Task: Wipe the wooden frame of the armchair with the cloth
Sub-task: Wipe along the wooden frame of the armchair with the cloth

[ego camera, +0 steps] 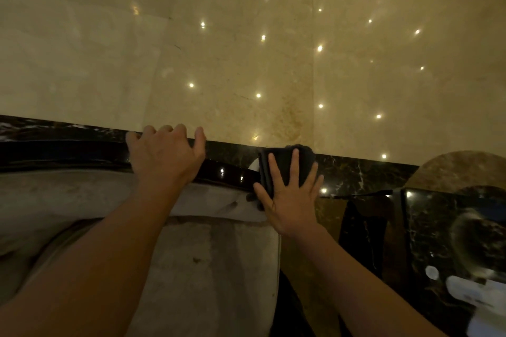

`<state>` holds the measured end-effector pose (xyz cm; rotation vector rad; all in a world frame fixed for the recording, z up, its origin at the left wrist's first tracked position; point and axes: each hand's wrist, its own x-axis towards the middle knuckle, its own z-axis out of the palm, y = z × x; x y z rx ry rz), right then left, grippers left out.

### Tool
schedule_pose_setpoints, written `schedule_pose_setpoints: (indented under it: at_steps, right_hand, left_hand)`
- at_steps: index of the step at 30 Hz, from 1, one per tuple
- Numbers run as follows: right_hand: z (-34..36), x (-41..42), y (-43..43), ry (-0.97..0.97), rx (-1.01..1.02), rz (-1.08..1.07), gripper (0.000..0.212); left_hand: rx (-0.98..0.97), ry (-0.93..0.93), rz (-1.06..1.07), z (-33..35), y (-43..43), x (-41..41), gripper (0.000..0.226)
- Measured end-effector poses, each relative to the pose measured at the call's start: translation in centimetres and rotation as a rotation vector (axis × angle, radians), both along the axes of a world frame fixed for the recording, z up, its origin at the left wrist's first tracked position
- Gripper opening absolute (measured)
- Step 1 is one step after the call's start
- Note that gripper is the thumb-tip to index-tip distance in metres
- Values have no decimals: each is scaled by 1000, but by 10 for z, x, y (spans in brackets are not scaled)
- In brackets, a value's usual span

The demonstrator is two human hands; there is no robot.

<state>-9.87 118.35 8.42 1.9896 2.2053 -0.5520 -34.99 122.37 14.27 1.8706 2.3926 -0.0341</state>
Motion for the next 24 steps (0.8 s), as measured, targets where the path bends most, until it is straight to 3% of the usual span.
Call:
schedule_pose_setpoints:
  at_steps: [3,6,10,14,17,24]
  right_hand:
    - [5,-1,57,-96,9,146,76]
    - [5,-9,85,-62,43,144,67]
    - [-1,-2,33,18,172,34,61]
    - [-2,7,-32,13,91,-24,67]
    - [-6,0,-28,19,86,-14,69]
    - [2,-1,55,-73,139,423,50]
  left_hand:
    - [16,-3,-12,-1,-2,0,66]
    - [41,-1,15,-2,-2,0,66]
    - [29,8,37,-7,1,-3,66]
    - [54,18,35,-11,0,-2,66]
    - [72,26,52,-14,3,-2,66]
    - [59,33,74,-12,3,-3,68]
